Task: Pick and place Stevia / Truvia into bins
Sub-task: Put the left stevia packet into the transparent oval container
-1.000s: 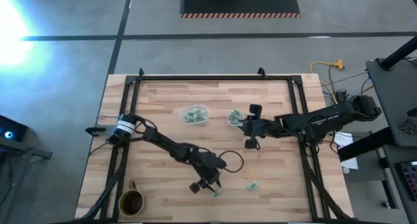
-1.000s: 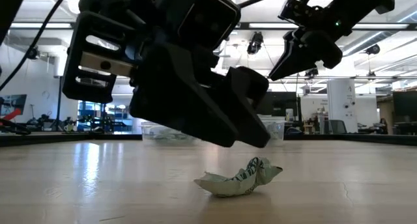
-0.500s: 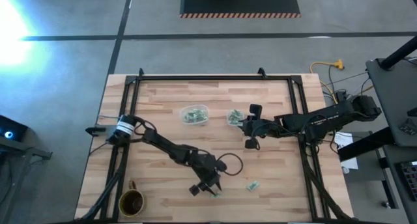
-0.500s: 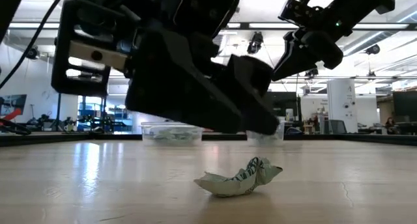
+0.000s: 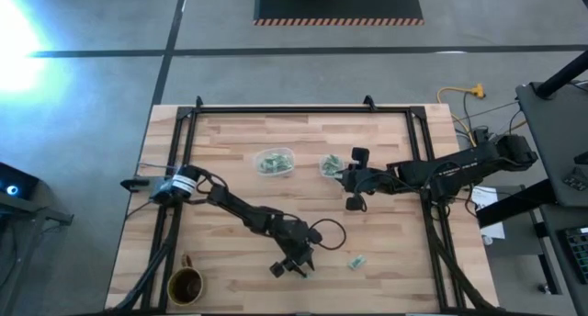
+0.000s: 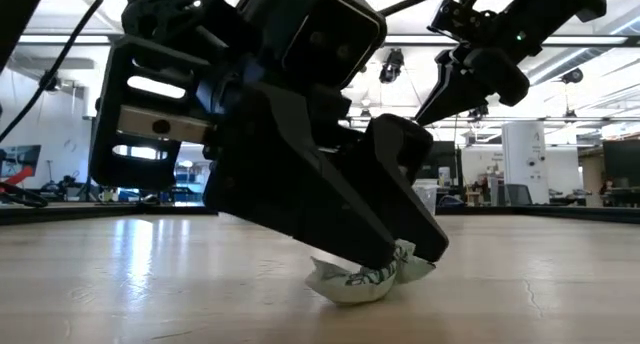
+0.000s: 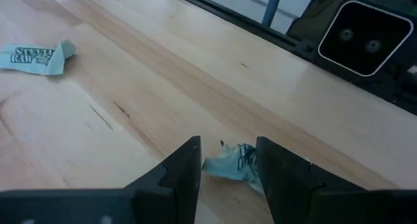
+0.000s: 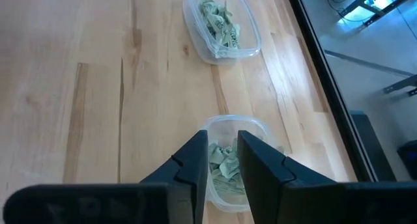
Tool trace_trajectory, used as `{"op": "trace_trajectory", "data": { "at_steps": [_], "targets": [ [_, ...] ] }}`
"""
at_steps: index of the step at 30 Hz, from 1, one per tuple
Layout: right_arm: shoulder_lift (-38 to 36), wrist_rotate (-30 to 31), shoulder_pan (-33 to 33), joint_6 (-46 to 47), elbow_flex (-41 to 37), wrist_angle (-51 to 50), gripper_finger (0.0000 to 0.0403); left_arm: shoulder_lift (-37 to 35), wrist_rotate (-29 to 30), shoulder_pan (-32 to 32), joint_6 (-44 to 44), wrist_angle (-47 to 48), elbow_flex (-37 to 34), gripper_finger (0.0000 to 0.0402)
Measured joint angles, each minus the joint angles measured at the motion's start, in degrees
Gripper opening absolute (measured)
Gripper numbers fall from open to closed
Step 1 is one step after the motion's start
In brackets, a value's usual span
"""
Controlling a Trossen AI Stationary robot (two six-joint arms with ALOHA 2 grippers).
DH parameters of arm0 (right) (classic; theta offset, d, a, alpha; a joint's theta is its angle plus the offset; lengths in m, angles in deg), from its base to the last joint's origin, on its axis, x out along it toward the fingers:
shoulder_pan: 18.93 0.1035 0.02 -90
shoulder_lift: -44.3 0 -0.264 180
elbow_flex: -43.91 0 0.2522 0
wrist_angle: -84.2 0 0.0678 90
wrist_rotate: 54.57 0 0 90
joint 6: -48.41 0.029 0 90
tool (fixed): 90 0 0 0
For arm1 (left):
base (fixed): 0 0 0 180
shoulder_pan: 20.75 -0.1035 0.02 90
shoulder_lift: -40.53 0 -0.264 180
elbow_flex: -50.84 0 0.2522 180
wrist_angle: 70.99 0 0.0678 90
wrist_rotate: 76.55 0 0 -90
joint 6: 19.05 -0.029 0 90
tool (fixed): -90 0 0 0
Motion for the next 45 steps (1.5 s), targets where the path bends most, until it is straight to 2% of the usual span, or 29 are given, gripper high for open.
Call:
{"op": "trace_trajectory", "data": {
  "at_steps": [10,17,31,40,45],
  "targets": [
    [0.0,-0.1,0.0,0.6,0.0,0.0,0.0082,0.0,0.3,-0.2,0.0,2.5,0.2,0.0130],
    [0.0,-0.1,0.0,0.5,0.0,0.0,0.0073,0.0,0.4,-0.5,0.0,2.5,0.2,0.0128],
    [0.0,-0.1,0.0,0.4,0.0,0.0,0.0077,-0.3,0.5,-0.5,-0.9,2.5,0.2,0.0028],
    [0.0,-0.1,0.0,0.4,0.0,0.0,0.0068,-2.0,0.7,-0.5,-1.5,3.1,-0.2,0.0017],
    [0.0,-0.1,0.0,0.4,0.0,0.0,0.0068,-4.2,4.4,-0.5,-2.0,7.9,-0.2,0.0017]
  ]
}}
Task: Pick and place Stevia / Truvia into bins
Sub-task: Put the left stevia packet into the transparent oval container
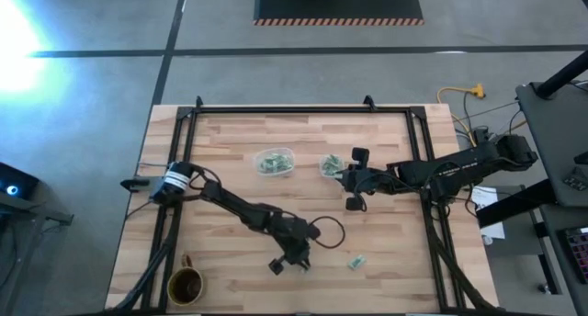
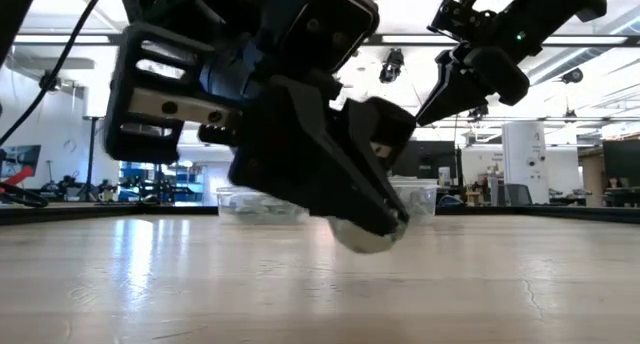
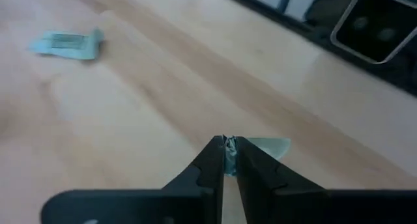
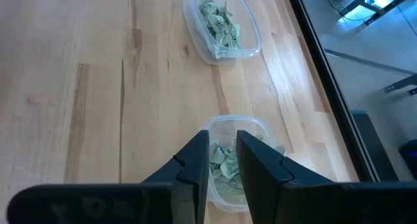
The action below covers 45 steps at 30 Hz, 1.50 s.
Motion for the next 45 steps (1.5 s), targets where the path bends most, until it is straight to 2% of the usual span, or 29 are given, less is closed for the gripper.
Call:
{"op": "trace_trajectory", "data": {
  "at_steps": [14,20,29,38,45],
  "targets": [
    [0.0,0.0,0.0,0.0,0.0,-0.2,0.0068,-9.1,21.8,0.0,-3.0,15.3,-1.0,0.0017],
    [0.0,0.0,0.0,0.0,0.0,-0.3,0.0068,-11.8,29.1,0.0,-3.0,19.9,-1.1,0.0017],
    [0.0,0.1,0.0,0.0,0.0,-0.2,0.0068,-14.4,45.7,0.0,-2.8,29.4,-1.5,0.0017],
    [0.2,0.1,0.0,0.0,0.0,0.0,0.0068,-21.1,49.1,-1.2,-2.4,29.0,-7.3,0.0017],
    [0.3,0.1,0.0,0.0,0.0,0.1,0.0068,-32.6,50.1,-2.3,-2.4,19.7,-17.6,0.0017]
  ]
}}
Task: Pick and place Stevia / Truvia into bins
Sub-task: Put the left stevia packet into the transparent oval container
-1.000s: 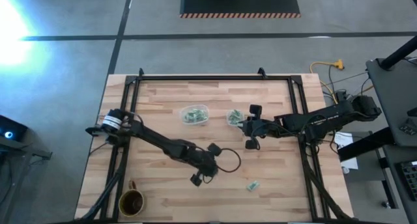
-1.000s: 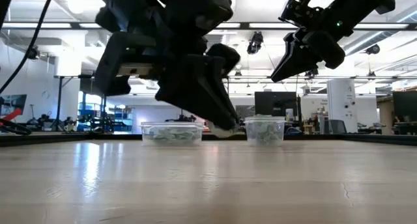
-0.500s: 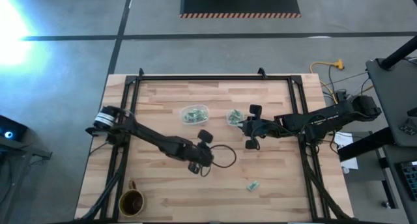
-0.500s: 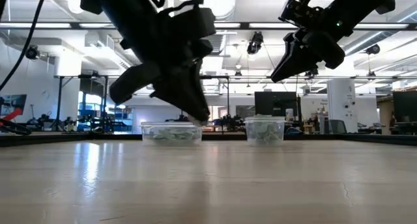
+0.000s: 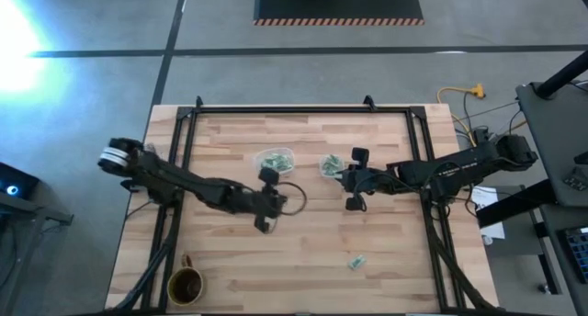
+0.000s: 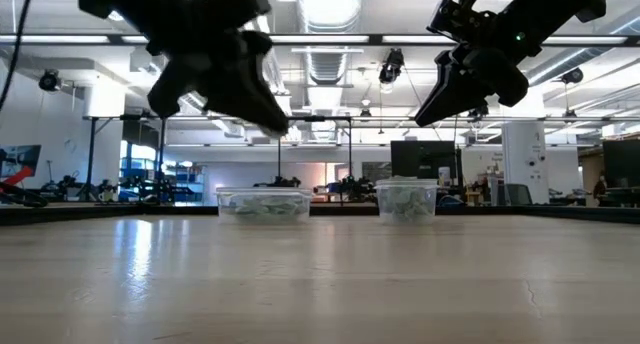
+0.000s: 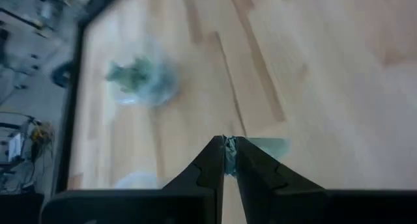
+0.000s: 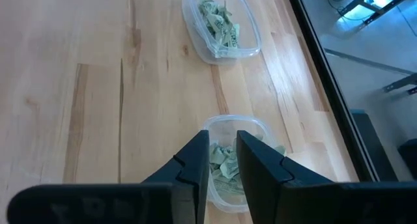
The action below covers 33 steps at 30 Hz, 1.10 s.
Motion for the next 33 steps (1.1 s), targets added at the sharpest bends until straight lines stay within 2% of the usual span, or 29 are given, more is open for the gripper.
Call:
{"op": "trace_trajectory", "data": {
  "at_steps": [10,15,24,33],
  "targets": [
    [0.0,0.0,0.0,0.0,0.0,0.3,0.0068,-16.6,-0.1,-3.4,-1.0,-18.2,-17.0,0.0017],
    [0.0,0.0,-0.1,0.0,0.0,0.6,0.0068,-20.9,-0.2,-5.7,-1.9,-26.9,-23.1,0.0017],
    [0.1,0.0,-0.1,0.0,0.0,1.0,0.0068,-20.8,-0.2,-10.9,-1.6,-40.5,-28.9,0.0017],
    [0.1,0.0,-0.1,0.0,-0.1,1.5,0.0068,-14.9,-5.0,-15.7,0.1,-43.4,-29.1,0.0017]
  ]
}}
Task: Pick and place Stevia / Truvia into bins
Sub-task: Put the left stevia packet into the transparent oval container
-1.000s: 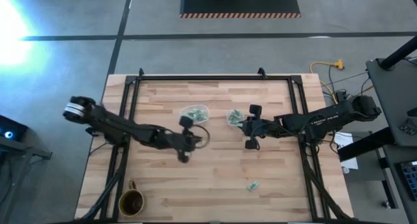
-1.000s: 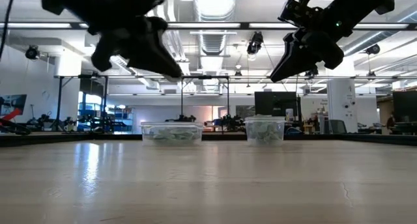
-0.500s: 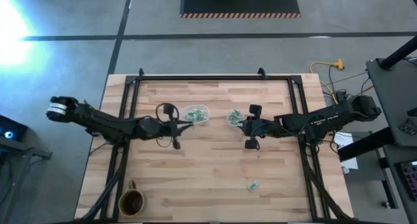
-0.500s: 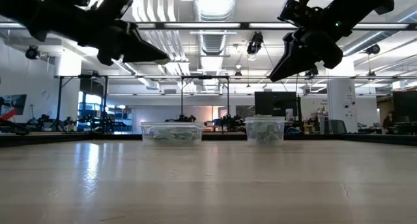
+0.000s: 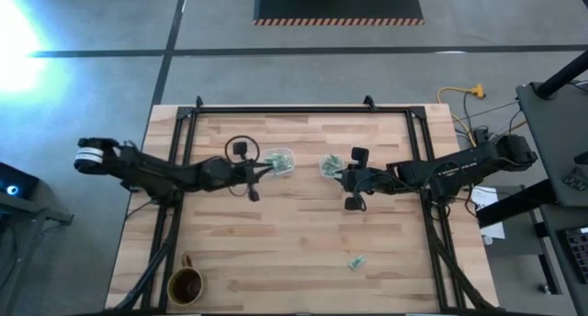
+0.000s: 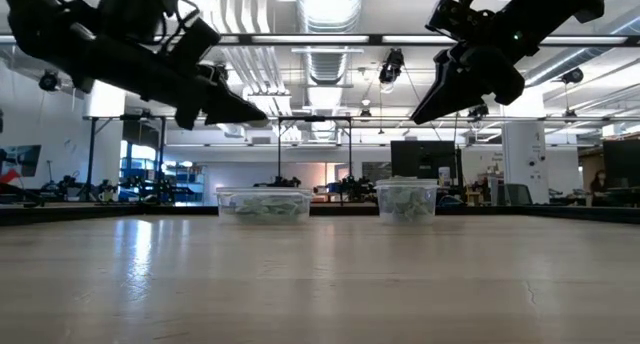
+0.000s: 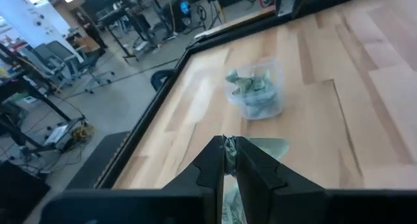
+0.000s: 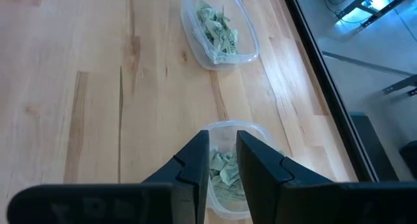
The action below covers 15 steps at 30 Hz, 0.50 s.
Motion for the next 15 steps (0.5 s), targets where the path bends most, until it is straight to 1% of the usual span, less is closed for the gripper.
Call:
{"op": "trace_trajectory", "data": {
  "at_steps": [2,7,13,15],
  "targets": [
    [0.0,0.0,0.0,0.0,0.0,0.1,0.0068,1.7,-1.2,-1.1,0.0,-0.6,0.9,0.0017],
    [0.0,0.0,0.0,0.0,0.0,0.1,0.0068,4.9,-1.4,-3.8,0.5,-0.4,1.9,0.0017],
    [0.0,0.0,0.0,0.0,0.0,0.1,0.0068,5.5,-1.6,-7.9,5.3,0.1,2.1,0.0017],
    [0.0,0.0,0.0,0.0,0.0,0.1,0.0068,5.5,-2.6,-9.3,7.4,0.2,2.0,0.0017]
  ]
}}
